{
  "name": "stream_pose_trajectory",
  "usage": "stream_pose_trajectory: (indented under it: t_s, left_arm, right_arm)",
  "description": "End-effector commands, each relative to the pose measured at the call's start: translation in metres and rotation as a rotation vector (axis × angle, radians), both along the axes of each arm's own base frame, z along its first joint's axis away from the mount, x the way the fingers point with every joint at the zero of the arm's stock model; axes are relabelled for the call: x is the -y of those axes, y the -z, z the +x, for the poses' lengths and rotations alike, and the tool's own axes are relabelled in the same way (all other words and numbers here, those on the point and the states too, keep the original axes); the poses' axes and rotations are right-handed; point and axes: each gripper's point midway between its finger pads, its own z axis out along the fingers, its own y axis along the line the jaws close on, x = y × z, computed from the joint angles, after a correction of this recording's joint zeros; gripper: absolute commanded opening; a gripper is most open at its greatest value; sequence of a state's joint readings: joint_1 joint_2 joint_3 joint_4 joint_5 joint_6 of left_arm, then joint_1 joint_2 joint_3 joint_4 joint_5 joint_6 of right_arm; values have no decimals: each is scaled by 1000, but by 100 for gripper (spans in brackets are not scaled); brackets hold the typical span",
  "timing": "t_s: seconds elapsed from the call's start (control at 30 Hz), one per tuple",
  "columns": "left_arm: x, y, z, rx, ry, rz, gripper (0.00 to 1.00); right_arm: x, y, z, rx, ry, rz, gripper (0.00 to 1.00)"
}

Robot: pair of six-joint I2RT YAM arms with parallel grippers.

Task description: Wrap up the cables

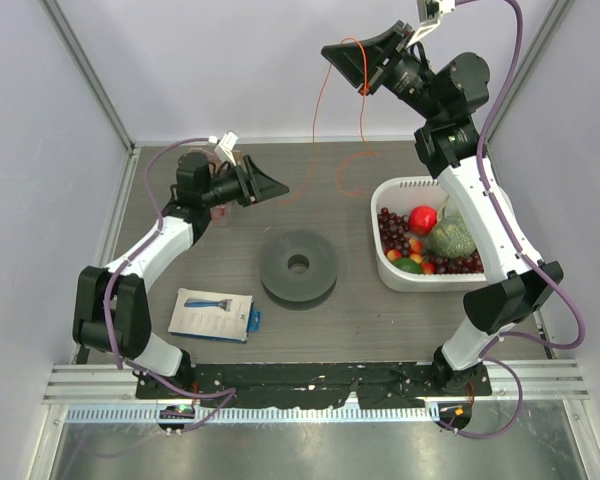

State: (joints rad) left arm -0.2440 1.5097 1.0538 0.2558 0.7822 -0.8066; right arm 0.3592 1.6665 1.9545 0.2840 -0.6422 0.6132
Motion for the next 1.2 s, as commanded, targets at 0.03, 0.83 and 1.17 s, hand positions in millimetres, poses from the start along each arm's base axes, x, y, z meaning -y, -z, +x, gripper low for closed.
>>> stream_pose_trajectory:
  t_s: [0.03, 0.83, 1.17]
  left_arm:
    - [8, -5, -1, -1, 29, -75, 52]
    - [-122, -115, 39, 414, -336, 322, 0]
    - [-126, -227, 6, 646, -375, 310, 0]
  right_arm:
    - [9, -47, -43, 101, -53, 77, 1]
    - [30, 73, 12, -22, 128, -183, 1]
    - [-44, 181, 30, -196, -30, -315, 1]
